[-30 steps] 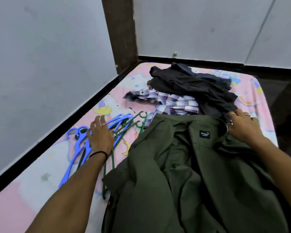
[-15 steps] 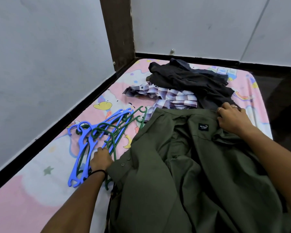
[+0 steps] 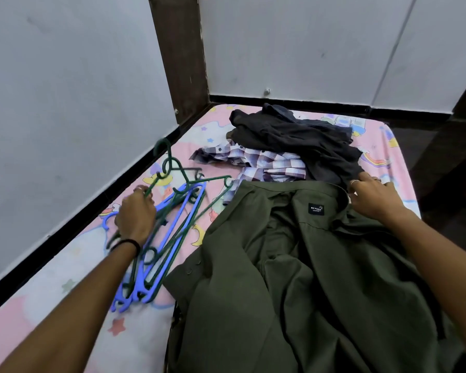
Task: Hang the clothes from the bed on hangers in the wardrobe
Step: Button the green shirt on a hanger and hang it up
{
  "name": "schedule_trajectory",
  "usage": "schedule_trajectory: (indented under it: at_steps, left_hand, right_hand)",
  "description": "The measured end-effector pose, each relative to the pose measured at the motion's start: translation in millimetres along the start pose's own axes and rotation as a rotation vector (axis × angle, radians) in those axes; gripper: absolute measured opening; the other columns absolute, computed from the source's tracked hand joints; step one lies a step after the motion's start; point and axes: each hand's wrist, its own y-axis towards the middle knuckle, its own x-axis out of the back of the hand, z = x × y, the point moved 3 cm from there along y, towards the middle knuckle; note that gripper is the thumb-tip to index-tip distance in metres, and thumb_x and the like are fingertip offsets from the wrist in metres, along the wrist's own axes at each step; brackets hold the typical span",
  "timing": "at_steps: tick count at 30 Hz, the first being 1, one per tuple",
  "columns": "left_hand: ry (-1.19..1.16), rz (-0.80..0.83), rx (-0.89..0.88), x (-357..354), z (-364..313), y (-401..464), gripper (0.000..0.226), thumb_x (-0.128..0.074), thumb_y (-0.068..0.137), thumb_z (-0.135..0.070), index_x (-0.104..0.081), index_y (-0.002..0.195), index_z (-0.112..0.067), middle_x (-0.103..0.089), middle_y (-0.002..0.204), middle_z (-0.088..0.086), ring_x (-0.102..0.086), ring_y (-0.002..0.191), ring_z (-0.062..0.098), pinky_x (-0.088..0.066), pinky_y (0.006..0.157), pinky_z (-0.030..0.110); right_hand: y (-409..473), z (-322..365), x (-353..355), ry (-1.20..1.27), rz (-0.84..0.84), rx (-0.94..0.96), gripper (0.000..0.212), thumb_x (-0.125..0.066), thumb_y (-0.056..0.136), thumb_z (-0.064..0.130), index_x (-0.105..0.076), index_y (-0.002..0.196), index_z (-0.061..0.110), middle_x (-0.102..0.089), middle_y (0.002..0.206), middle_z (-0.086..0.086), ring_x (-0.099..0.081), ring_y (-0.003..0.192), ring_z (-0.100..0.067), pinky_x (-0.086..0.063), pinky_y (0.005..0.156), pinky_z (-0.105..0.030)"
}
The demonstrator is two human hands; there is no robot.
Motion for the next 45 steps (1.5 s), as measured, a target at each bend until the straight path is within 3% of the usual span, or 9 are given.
schedule_trajectory:
  at_steps: [6,12,17,24,30,39,41,43,45]
  left_hand:
    - [0.266,-0.176,-0.304,68.6,-45.5,37.1,0.030,-0.046,0.088,-0.001,-0.059,0.113,-0.012,-0.065,0.099,0.019,-0.061,0.086,0.047,-0.045,0.067,0.047]
    - [0.568,-0.209,-0.692,106.5,-99.1,54.2,0.044,-0.049,0.074,0.014,-0.062,0.114,0.000,-0.059,0.075,0.022,-0.060,0.061,0.042,-0.030,0.051,0.032]
    - [0.695,-0.226,-0.556,133.7,-126.1,70.9,0.031,-0.048,0.083,0.012,-0.067,0.104,-0.002,-0.061,0.079,0.021,-0.060,0.070,0.042,-0.030,0.061,0.037]
    - [0.915,-0.023,-0.331,165.9,-134.2,79.9,0.023,-0.051,0.091,-0.007,-0.066,0.109,-0.010,-0.056,0.096,0.013,-0.058,0.094,0.037,-0.033,0.076,0.037]
    - [0.606,0.079,-0.393,153.0,-165.5,51.8,0.032,-0.053,0.093,-0.017,-0.064,0.123,-0.024,-0.057,0.116,0.018,-0.056,0.104,0.042,-0.041,0.086,0.041]
    - [0.142,0.249,-0.702,79.6,-231.7,6.8,0.034,-0.049,0.098,-0.027,-0.058,0.130,-0.030,-0.066,0.115,0.009,-0.059,0.106,0.037,-0.048,0.085,0.039]
    - [-0.108,0.360,-0.758,64.3,-246.6,-1.4,0.033,-0.051,0.098,-0.019,-0.059,0.130,-0.019,-0.070,0.099,0.011,-0.065,0.094,0.021,-0.046,0.078,0.028]
    - [-0.320,0.448,-0.760,49.4,-256.8,-7.9,0.031,-0.052,0.097,-0.012,-0.061,0.127,-0.011,-0.065,0.076,0.007,-0.059,0.064,-0.003,-0.040,0.062,0.012]
    - [-0.409,0.452,-0.756,31.1,-262.1,-12.2,0.031,-0.051,0.097,-0.010,-0.061,0.126,-0.009,-0.060,0.068,-0.001,-0.052,0.054,-0.006,-0.034,0.055,0.007]
  right_hand:
    - [0.8,1.8,0.6,0.115,-0.001,-0.030,0.021,-0.046,0.095,0.019,-0.063,0.104,0.012,-0.048,0.110,-0.009,-0.051,0.109,-0.035,-0.039,0.088,-0.045]
    - [3.4,16.1,9.7,0.151,-0.005,0.030,0.023,-0.043,0.095,0.020,-0.062,0.104,0.010,-0.046,0.106,-0.009,-0.052,0.104,-0.036,-0.043,0.086,-0.045]
    - [5.6,28.5,16.9,0.159,-0.016,0.071,0.023,-0.045,0.095,0.021,-0.062,0.107,0.010,-0.047,0.110,-0.009,-0.052,0.104,-0.036,-0.041,0.085,-0.043]
    - [6.2,36.7,20.6,0.196,0.003,0.080,0.022,-0.045,0.095,0.021,-0.061,0.106,0.010,-0.047,0.111,-0.009,-0.051,0.105,-0.035,-0.040,0.085,-0.044]
    - [5.2,50.8,26.7,0.316,0.052,0.109,0.024,-0.047,0.098,0.028,-0.061,0.108,0.011,-0.048,0.113,-0.008,-0.052,0.106,-0.036,-0.044,0.087,-0.043]
    - [-2.3,65.9,71.5,0.666,-0.125,0.230,0.069,-0.047,0.087,0.063,-0.039,0.138,0.018,-0.052,0.132,-0.008,-0.053,0.119,-0.027,-0.042,0.100,-0.046]
    - [-5.7,62.0,84.3,0.712,-0.204,0.226,0.068,-0.043,0.086,0.065,-0.037,0.138,0.021,-0.055,0.129,-0.006,-0.054,0.118,-0.026,-0.041,0.100,-0.047]
    - [-7.6,52.4,93.8,0.670,-0.312,0.213,0.052,-0.046,0.093,0.051,-0.044,0.133,0.017,-0.060,0.123,-0.008,-0.056,0.114,-0.030,-0.043,0.096,-0.047]
    - [-9.8,38.3,99.5,0.594,-0.392,0.186,0.030,-0.047,0.099,0.035,-0.054,0.114,0.010,-0.064,0.102,-0.011,-0.059,0.100,-0.036,-0.045,0.078,-0.041]
